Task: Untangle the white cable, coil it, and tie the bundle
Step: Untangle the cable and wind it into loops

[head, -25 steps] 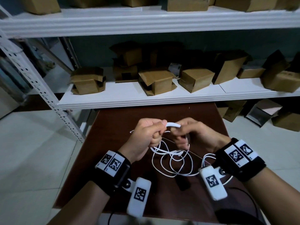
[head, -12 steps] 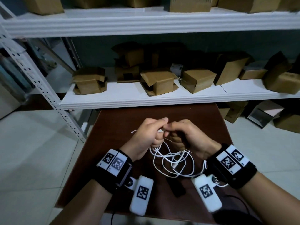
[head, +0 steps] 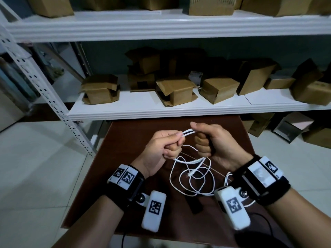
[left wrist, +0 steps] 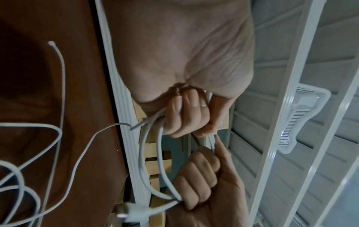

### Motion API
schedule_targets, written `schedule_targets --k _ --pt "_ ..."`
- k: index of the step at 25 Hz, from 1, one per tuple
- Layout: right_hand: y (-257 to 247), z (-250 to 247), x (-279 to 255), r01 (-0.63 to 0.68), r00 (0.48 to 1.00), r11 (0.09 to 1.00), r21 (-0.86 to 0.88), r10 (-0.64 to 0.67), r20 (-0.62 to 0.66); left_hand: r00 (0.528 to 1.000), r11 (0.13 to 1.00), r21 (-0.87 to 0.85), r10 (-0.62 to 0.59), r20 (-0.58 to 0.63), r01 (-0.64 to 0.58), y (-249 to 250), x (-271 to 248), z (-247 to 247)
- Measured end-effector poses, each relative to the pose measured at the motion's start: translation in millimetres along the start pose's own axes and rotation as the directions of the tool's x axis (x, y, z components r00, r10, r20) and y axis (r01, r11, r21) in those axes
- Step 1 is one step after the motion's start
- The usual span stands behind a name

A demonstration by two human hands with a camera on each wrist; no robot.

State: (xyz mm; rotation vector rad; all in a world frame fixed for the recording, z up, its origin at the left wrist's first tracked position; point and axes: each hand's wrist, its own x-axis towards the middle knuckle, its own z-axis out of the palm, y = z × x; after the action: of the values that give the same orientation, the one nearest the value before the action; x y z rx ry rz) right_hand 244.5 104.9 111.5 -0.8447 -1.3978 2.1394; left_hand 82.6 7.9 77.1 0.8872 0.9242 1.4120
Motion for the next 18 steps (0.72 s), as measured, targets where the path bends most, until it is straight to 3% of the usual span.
schedule_targets --k 5,14,18 --pt "-16 -15 -7 0.021 1.000 0.987 -0.158 -0.024 -0.016 0.998 0.995 0.098 0.010 -0.063 -0.004 1 4 5" --pt "-4 -18 4 0.012 0.977 1.000 0.011 -0.009 -0.214 0.991 0.987 0.159 0.028 -0.128 -0.007 -9 8 23" --pt "2 -13 5 0.025 0.980 1.000 0.015 -0.022 -0.198 0.985 0.989 0.147 0.039 -0.165 -0.015 -7 6 23"
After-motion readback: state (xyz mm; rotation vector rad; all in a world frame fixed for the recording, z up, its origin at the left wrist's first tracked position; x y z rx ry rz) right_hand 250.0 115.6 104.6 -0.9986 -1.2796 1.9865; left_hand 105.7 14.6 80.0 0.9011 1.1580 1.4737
